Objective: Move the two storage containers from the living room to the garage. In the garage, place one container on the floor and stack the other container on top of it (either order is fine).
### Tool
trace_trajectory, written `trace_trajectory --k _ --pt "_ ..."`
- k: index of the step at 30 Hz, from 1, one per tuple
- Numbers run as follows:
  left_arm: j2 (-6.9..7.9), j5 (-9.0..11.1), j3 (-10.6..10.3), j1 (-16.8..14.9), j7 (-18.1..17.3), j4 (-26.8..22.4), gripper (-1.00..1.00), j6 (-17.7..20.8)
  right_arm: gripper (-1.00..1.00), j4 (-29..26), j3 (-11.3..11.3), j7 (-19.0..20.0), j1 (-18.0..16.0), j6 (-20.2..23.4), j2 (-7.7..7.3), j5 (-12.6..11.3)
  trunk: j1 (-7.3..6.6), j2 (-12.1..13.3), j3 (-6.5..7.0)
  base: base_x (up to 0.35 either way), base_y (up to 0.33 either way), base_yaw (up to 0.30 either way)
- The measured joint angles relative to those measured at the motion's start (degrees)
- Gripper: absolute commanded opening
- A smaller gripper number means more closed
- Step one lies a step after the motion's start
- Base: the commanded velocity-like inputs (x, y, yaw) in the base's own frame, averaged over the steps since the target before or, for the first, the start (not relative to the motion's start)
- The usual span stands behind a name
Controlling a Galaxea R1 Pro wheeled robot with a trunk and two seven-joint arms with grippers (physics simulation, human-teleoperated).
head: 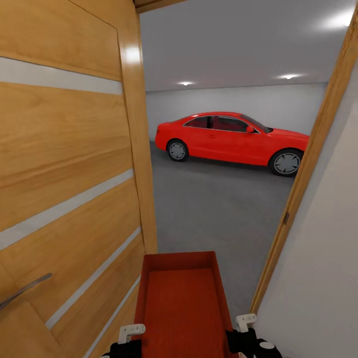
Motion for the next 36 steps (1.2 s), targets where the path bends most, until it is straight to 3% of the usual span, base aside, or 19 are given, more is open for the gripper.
trace_trajectory --k 31,36 --pt "0.0 0.0 0.0 -0.01 0.0 -0.01 -1.0 0.02 -1.0 -0.01 0.0 0.0 -0.01 0.02 0.0 -0.01 0.0 -0.03 0.57 0.0 0.0 -0.274" --pt "0.0 0.0 -0.01 0.0 0.01 -0.02 -1.0 0.03 -1.0 0.0 0.0 0.0 -0.02 0.02 0.0 0.0 0.01 -0.03 0.6 0.0 0.0 -0.042"
